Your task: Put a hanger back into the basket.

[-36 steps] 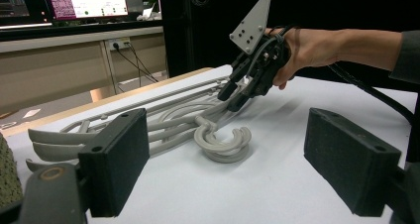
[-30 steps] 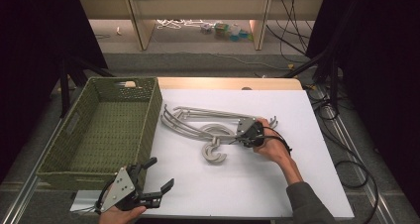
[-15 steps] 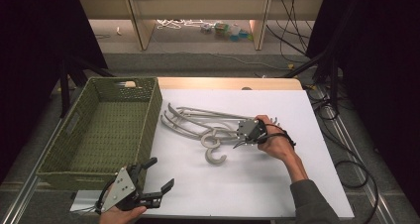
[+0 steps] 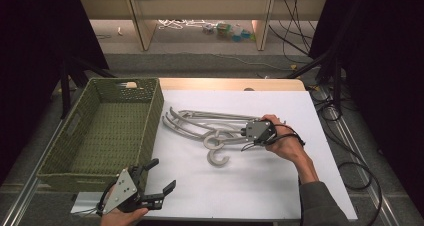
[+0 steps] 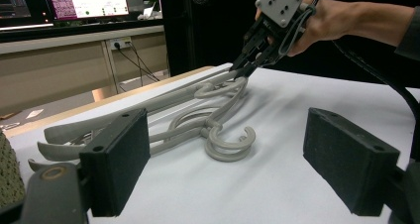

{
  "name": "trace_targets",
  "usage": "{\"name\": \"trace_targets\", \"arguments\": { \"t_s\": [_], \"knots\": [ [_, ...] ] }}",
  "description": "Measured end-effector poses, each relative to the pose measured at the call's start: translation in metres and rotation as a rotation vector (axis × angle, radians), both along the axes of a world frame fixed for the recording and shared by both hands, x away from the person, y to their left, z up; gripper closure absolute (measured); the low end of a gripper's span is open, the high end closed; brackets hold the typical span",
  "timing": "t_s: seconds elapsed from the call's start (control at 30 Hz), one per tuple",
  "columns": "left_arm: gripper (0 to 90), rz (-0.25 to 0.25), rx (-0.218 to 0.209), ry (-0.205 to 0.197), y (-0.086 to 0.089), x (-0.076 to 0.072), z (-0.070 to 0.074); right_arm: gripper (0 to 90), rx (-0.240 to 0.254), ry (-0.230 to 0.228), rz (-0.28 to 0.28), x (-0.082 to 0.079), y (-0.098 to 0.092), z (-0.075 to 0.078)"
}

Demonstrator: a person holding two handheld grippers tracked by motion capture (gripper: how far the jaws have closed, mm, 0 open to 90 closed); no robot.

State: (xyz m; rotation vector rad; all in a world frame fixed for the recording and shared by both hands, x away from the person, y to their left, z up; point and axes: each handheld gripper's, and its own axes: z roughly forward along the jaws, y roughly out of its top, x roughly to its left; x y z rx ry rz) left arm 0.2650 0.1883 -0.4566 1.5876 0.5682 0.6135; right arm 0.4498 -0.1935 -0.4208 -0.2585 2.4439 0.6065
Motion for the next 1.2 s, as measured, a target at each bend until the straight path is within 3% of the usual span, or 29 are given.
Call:
{"name": "trace_targets", "arguments": {
  "t_s": [0.1, 0.23, 0.27, 0.33, 0.53, 0.6, 0.67, 0.8, 0.93, 1.03, 1.07, 1.2],
  "knots": [
    [18.0, 0.003, 0.001, -0.001, 0.000, 0.000, 0.000, 82.7, 0.004, -0.016, 0.013, -0.002, 0.001, 0.004],
    [18.1, 0.003, -0.012, 0.003, -0.002, -0.001, 0.001, 82.6, 0.036, -0.010, 0.045, -0.010, -0.001, 0.015],
    [18.1, -0.004, -0.010, 0.002, -0.003, -0.002, 0.002, 82.6, 0.045, 0.014, 0.039, -0.014, -0.002, 0.016],
    [18.2, -0.014, -0.023, 0.011, -0.005, -0.004, 0.004, 82.5, 0.047, 0.004, 0.054, -0.017, -0.004, 0.019],
    [18.5, -0.045, 0.011, -0.003, -0.020, -0.006, 0.011, 82.5, 0.069, 0.020, 0.077, -0.030, -0.010, 0.027],
    [19.6, -0.054, 0.028, 0.007, -0.026, -0.004, 0.013, 82.5, 0.092, 0.049, 0.074, -0.040, -0.015, 0.028],
    [20.2, -0.058, 0.028, 0.015, -0.033, 0.001, 0.016, 82.5, 0.080, 0.049, 0.078, -0.044, -0.019, 0.028],
    [20.8, -0.043, 0.066, 0.026, -0.051, 0.019, 0.023, 82.5, 0.089, 0.092, 0.071, -0.054, -0.024, 0.024],
    [20.8, -0.038, 0.114, 0.057, -0.063, 0.030, 0.022, 82.5, 0.096, 0.088, 0.078, -0.059, -0.031, 0.024],
    [21.9, -0.029, 0.138, 0.059, -0.069, 0.035, 0.021, 82.5, 0.102, 0.089, 0.089, -0.063, -0.035, 0.025],
    [23.6, -0.030, 0.170, 0.050, -0.075, 0.040, 0.020, 82.5, 0.106, 0.102, 0.081, -0.065, -0.036, 0.026],
    [29.5, -0.044, 0.196, 0.037, -0.083, 0.052, 0.019, 82.5, 0.114, 0.096, 0.096, -0.068, -0.038, 0.029]
  ]
}}
